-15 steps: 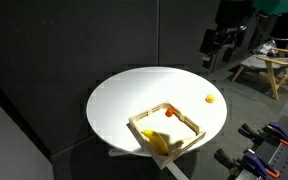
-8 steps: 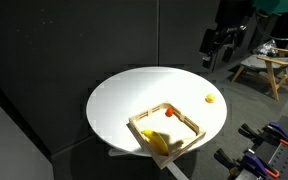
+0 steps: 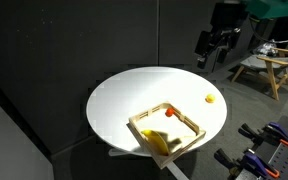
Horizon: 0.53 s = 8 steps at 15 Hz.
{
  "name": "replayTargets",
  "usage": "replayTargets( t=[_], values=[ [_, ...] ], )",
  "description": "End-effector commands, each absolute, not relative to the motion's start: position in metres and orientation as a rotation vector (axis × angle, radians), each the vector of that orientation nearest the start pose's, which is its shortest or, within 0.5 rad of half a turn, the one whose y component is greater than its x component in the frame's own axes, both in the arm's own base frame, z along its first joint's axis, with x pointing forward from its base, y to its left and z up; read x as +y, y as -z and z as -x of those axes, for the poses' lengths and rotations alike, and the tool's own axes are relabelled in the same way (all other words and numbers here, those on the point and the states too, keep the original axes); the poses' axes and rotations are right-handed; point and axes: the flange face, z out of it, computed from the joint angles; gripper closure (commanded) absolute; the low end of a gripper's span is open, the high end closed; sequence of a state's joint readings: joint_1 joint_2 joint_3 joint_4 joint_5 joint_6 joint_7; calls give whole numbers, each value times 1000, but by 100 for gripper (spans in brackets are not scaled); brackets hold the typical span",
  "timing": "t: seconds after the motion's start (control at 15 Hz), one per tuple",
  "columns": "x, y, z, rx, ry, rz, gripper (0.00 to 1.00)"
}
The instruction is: Remove the banana from the wooden tray and put it on the table
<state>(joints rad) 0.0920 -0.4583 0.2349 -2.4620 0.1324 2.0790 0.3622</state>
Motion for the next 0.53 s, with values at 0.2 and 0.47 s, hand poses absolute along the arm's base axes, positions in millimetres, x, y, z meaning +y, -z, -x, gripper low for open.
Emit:
replayTargets(
  t=[0.2,0.47],
  values=[
    [154,-440,-417,67,107,3074,0],
    [158,-416,-433,29,47,3073,0]
  ],
)
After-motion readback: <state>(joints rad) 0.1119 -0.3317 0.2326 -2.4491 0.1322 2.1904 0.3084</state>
